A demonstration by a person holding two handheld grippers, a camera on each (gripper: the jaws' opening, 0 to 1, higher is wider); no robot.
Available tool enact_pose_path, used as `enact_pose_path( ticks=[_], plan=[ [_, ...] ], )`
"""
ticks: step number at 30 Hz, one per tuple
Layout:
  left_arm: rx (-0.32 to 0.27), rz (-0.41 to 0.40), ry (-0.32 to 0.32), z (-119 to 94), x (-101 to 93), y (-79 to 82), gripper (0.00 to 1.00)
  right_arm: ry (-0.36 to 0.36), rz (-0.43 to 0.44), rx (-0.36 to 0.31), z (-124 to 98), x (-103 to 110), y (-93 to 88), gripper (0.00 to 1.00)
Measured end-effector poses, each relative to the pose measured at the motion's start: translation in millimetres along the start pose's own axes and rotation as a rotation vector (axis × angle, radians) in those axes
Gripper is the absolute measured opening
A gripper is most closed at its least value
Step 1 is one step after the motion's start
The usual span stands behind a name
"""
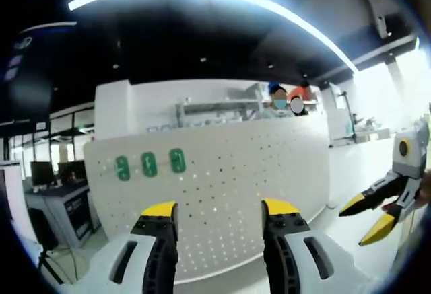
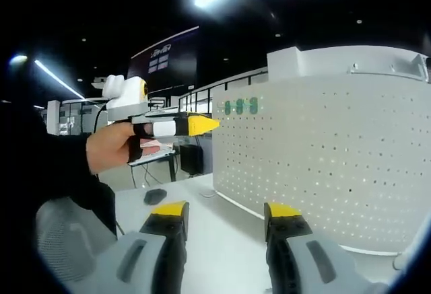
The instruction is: Insert the hook assembly into the mounting plate slot until the hook locks in place.
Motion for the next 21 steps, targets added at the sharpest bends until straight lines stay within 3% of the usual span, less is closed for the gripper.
enact_pose_path(
  ticks=[12, 21],
  plan=[
    [0.024, -0.024, -0.06, -17.7, -20.7, -28.9, 0.5, -0.016, 0.005, 0.003, -0.9, -2.9, -2.2, 0.43],
    [0.026, -0.044, -0.069, -25.5, -29.5, -43.4, 0.49, -0.047, 0.014, 0.0, -3.1, -9.2, -3.7, 0.42]
  ],
)
Point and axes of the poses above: the point that each gripper's makers call its tool centre point, and the gripper's own axes: z roughly forward along the fingers, x roughly to its left, y roughly out of its top, the point moved 10 cm from there along -z, roughly backward along the fingers, and after that the axes turned 11 degrees about x, right-handed, at the moved point
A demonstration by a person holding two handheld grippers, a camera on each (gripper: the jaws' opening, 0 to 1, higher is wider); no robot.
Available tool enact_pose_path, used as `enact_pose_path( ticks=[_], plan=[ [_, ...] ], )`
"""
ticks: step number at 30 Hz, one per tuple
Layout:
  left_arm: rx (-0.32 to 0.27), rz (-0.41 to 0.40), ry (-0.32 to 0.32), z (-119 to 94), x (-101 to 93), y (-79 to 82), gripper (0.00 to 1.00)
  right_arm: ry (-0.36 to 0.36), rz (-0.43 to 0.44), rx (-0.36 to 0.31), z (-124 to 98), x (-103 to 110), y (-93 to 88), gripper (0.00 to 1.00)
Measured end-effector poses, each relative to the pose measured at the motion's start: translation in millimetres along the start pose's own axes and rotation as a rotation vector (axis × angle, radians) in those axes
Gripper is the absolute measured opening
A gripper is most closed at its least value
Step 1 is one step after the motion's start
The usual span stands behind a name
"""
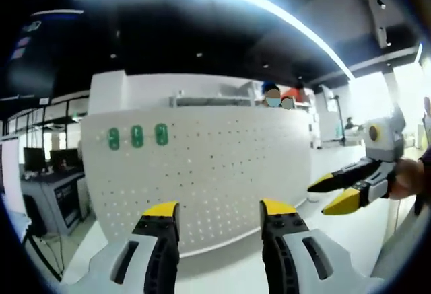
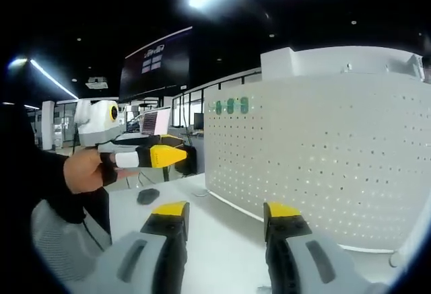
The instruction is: Insert the hook assembly into the mounting plate slot until the hook locks in place.
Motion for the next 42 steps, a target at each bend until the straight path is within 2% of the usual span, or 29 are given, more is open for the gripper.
enact_pose_path(
  ticks=[7, 17, 36, 42],
  plan=[
    [0.029, -0.001, -0.026, 1.8, -6.4, -10.7, 0.47, -0.05, 0.008, -0.014, -7.8, -10.3, 0.5, 0.41],
    [0.028, 0.034, -0.085, 5.1, -19.6, -8.7, 0.47, -0.142, 0.033, -0.001, -22.4, -31.9, -7.1, 0.4],
    [0.032, 0.043, -0.114, 5.2, -24.1, -8.1, 0.46, -0.15, 0.063, 0.101, -16.0, -49.3, -33.4, 0.39],
    [0.043, 0.051, -0.124, 6.1, -26.3, -9.2, 0.45, -0.138, 0.024, 0.155, -13.7, -61.2, -41.9, 0.37]
  ],
)
Point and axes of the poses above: the point that each gripper's makers call its tool centre point, and the gripper's own axes: z roughly forward along the fingers, x roughly to its left, y roughly out of its top, the point moved 10 cm from there along -z, roughly backward along the fingers, and after that the axes turned 11 degrees about x, right-handed, at the moved point
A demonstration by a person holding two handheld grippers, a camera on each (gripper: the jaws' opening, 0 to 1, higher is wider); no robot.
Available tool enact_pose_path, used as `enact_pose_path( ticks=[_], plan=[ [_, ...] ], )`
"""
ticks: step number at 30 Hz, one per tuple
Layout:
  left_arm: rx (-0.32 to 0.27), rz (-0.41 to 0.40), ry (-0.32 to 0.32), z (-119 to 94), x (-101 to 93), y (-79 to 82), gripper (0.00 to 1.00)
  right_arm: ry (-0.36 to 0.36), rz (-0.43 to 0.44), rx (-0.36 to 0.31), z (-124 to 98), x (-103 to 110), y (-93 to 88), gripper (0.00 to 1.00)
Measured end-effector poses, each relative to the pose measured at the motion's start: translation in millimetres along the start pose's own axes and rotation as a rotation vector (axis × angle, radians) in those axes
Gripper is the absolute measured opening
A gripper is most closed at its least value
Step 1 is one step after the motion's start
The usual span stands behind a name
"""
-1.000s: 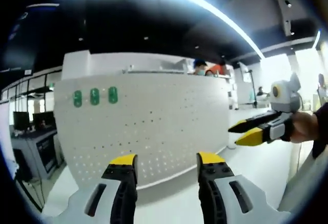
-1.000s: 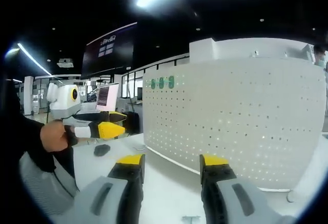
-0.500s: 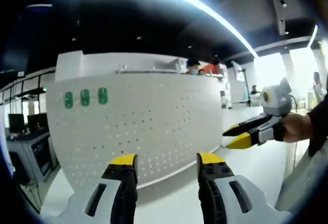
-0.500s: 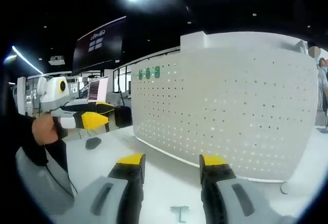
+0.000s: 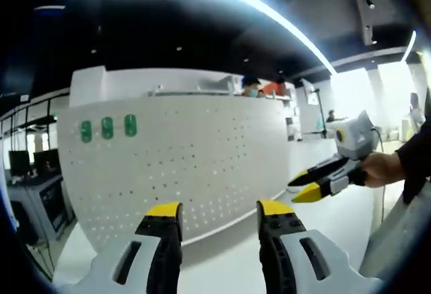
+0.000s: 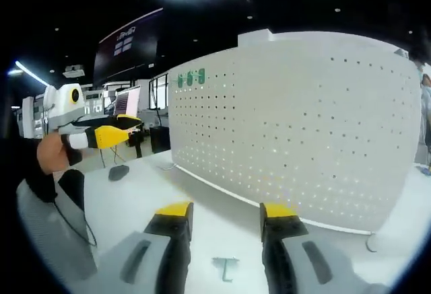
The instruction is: Insert the hook assembly into the mounting plate slot until the hook locks in place.
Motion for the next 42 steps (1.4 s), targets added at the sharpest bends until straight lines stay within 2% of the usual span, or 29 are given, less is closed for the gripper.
enact_pose_path(
  ticks=[6, 12, 30, 42],
  plan=[
    [0.009, 0.003, -0.01, 1.3, -1.7, -1.4, 0.43, -0.014, 0.021, 0.042, 0.9, -14.5, -16.5, 0.35],
    [0.02, 0.008, -0.023, 3.1, -4.8, -2.4, 0.42, 0.005, 0.022, 0.089, 8.8, -17.0, -29.1, 0.34],
    [0.036, 0.007, -0.041, 4.7, -5.9, -4.6, 0.4, 0.092, 0.025, 0.269, 34.6, -8.4, -66.7, 0.33],
    [0.047, 0.012, -0.051, 5.0, -8.1, -5.4, 0.38, 0.139, 0.01, 0.339, 48.2, -3.8, -76.3, 0.32]
  ],
)
Point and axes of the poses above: the point that each gripper's makers call its tool centre point, and the gripper's own axes: z roughly forward along the fingers, x roughly to its left, y roughly out of its top, the point moved 10 cm from there along -z, roughly backward along the fingers, and after that the axes turned 11 degrees about x, right-handed, at the moved point
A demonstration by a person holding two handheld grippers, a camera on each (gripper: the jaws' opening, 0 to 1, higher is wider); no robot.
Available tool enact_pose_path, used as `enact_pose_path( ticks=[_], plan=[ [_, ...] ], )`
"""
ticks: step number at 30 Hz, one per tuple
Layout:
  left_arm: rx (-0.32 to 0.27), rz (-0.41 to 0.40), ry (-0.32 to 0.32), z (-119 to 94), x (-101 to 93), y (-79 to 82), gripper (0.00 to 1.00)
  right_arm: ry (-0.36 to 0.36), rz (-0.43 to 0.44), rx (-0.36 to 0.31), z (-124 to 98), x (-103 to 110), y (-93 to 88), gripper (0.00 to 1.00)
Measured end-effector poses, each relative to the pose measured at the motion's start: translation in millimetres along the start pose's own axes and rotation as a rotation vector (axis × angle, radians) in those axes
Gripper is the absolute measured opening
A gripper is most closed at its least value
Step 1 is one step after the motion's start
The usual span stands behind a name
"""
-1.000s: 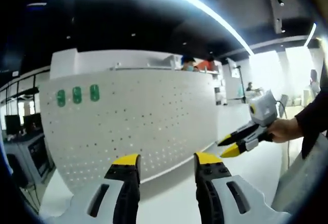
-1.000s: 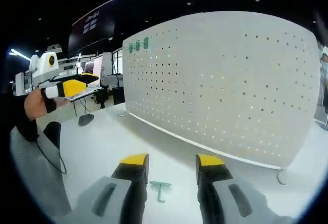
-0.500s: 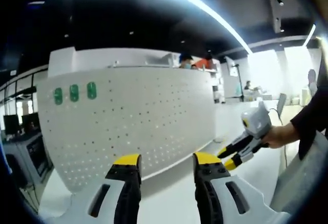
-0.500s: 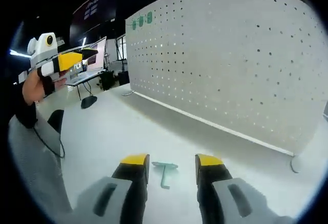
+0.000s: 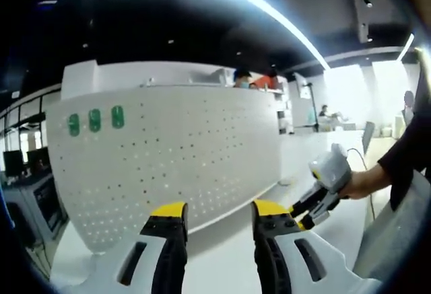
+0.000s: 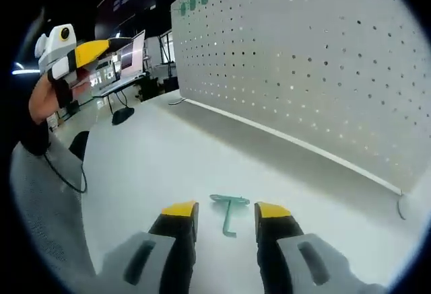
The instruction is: Insert the hook assembly into the mounting plate slot until the hook locks in place.
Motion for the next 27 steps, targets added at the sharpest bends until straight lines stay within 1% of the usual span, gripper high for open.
enact_pose_path(
  ticks=[5, 13, 21, 27],
  plan=[
    [0.002, 0.001, -0.001, -0.2, -0.4, -0.3, 0.38, 0.018, -0.001, 0.026, 7.0, -1.2, -1.5, 0.32],
    [0.005, 0.001, -0.002, 0.2, 0.1, -0.8, 0.37, 0.046, -0.013, 0.064, 20.7, -2.1, 4.7, 0.32],
    [0.004, -0.003, 0.006, -0.5, 2.2, -0.9, 0.37, 0.064, -0.027, 0.079, 30.8, -1.6, 12.5, 0.32],
    [0.005, -0.005, 0.011, -1.0, 3.2, -1.1, 0.37, 0.086, -0.047, 0.078, 36.6, 4.6, 21.2, 0.32]
  ],
)
Point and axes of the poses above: the point that each gripper's makers call its tool centre point, and the gripper's own axes: z roughly forward along the fingers, x roughly to its left, y roughly out of its top, the point moved 10 cm from there along -z, roughly backward along the fingers, and after that the axes turned 11 degrees about x, right-handed, at the moved point
